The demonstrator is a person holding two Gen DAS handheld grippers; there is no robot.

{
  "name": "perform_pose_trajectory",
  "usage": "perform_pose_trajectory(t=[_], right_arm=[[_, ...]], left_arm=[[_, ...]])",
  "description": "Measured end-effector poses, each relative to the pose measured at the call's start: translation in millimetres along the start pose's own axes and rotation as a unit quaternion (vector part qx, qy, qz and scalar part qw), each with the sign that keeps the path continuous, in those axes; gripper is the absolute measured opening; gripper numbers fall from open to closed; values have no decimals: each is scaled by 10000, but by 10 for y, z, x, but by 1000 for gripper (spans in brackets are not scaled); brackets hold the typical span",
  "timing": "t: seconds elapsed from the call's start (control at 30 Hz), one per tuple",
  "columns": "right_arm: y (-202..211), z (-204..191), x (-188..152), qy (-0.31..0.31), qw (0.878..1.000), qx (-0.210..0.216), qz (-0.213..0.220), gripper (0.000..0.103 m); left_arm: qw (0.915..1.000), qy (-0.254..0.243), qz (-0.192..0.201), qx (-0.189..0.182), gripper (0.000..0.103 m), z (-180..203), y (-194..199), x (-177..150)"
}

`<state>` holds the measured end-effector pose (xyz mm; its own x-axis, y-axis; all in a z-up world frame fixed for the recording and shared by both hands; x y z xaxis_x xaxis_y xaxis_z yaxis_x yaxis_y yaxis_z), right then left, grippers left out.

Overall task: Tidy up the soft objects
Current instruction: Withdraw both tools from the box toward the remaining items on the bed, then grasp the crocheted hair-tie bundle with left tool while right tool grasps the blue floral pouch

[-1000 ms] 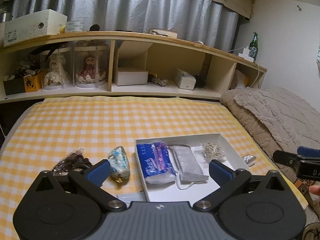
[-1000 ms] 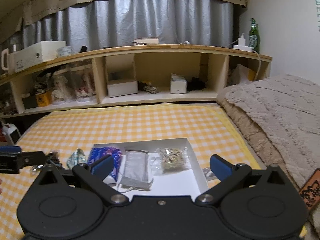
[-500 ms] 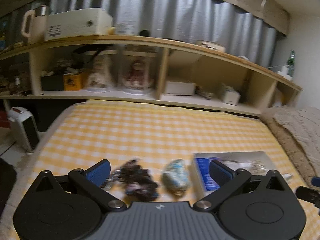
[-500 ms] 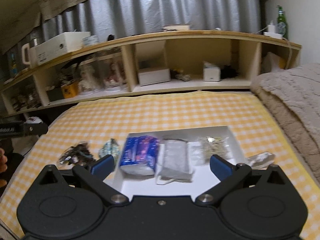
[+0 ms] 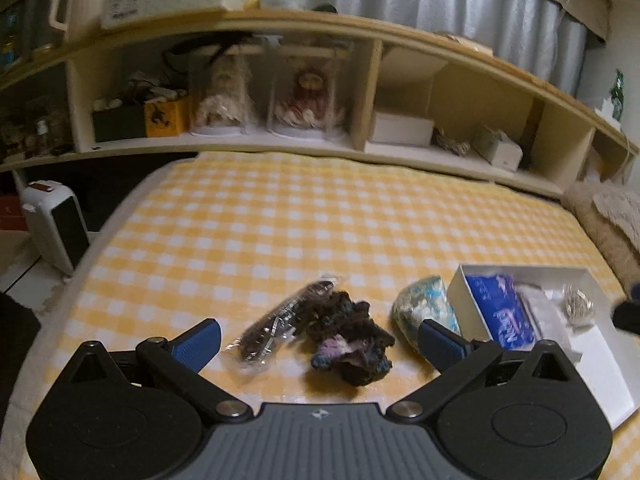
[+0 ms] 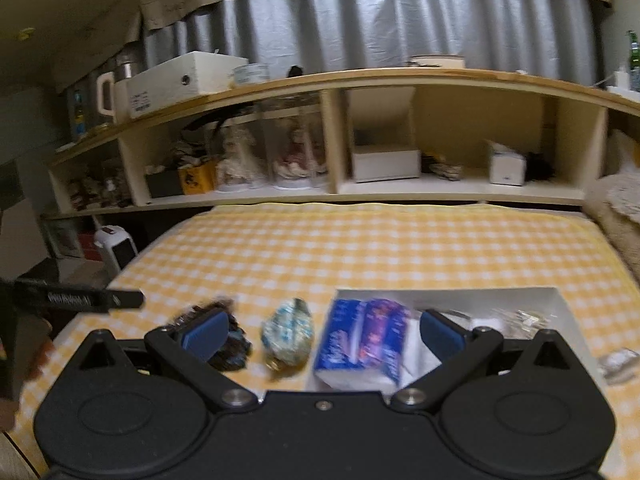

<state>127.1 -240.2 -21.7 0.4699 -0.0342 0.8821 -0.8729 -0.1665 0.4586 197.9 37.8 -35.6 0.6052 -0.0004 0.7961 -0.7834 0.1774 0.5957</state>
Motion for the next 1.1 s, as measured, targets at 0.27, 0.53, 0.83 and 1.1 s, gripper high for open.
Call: perform_pose_trajectory(t=[0.27,0.53,0.83,1.1], right_arm=[[-686,-12,56,-88,9993,319,-166,103],[-1293,-107,94,116,9962,797,-340,101],[-1867,-280,-52,524,9899,925,-940,73],[-2053,-279,-149,602,9853,882,-1332,60]], left_arm=[[9979,-473,-107,-426,101,203,-374,-122],[9966,-324,-129,-741,93,248,-752,-158],[9970,-85,-214,-744,77,155,-1150,-257],[9950,-198,-644,-744,57,145,-1369,-357]])
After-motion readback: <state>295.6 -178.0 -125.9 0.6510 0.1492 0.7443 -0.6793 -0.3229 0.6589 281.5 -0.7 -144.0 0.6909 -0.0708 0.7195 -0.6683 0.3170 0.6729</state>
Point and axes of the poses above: each gripper's, at about its wrist camera, not at the fingertips, and y roughly against the way its jaws point, z to its right, x to its top, the point moved 1 cm from there along -y, roughly the way its jaws point, and after that the axes turned 1 degree about -x, right-handed, at the moved point
